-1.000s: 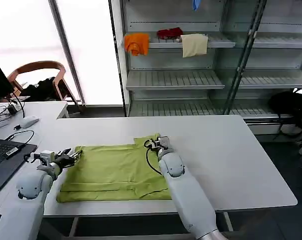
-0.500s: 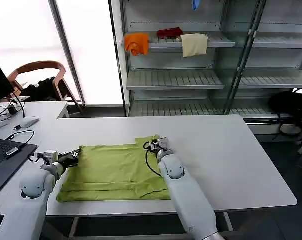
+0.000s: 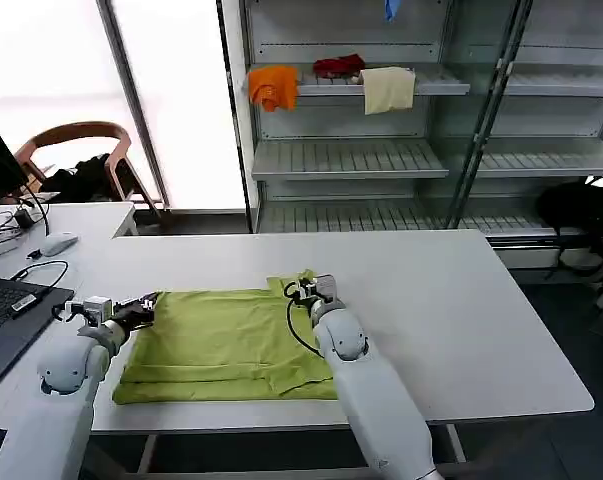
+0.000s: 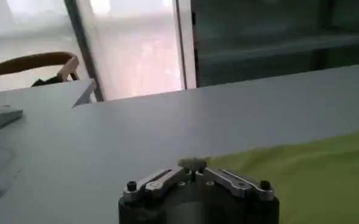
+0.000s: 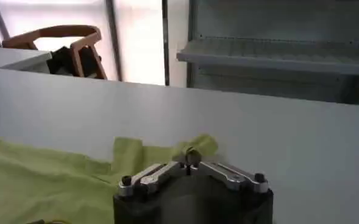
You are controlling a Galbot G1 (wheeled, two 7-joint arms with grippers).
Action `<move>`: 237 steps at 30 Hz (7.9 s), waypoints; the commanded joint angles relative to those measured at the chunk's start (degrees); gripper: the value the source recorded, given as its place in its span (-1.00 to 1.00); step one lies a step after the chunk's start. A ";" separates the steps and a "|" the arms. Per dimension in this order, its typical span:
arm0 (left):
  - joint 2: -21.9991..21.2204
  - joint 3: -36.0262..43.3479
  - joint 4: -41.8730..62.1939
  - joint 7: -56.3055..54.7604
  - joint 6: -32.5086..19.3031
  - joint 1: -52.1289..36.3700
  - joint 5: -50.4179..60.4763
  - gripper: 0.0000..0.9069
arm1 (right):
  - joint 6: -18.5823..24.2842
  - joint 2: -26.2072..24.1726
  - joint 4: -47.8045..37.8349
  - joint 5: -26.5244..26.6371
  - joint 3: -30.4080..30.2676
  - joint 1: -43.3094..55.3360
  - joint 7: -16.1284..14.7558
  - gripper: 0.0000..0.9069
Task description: Fold and organize the clothes.
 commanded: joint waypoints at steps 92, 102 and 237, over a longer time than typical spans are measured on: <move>-0.02 -16.12 -21.50 5.76 -6.83 30.38 -0.86 -0.98 | 0.25 -14.55 37.99 2.74 -1.43 -31.31 2.24 -1.00; -1.28 -15.32 -21.75 4.45 -7.52 30.07 1.46 1.00 | 0.49 -11.69 35.49 -13.66 -0.78 -31.93 0.02 1.00; -13.42 1.39 -25.52 -6.61 -16.61 27.91 25.86 1.00 | 5.75 -14.45 33.79 2.18 10.74 -19.60 -1.25 1.00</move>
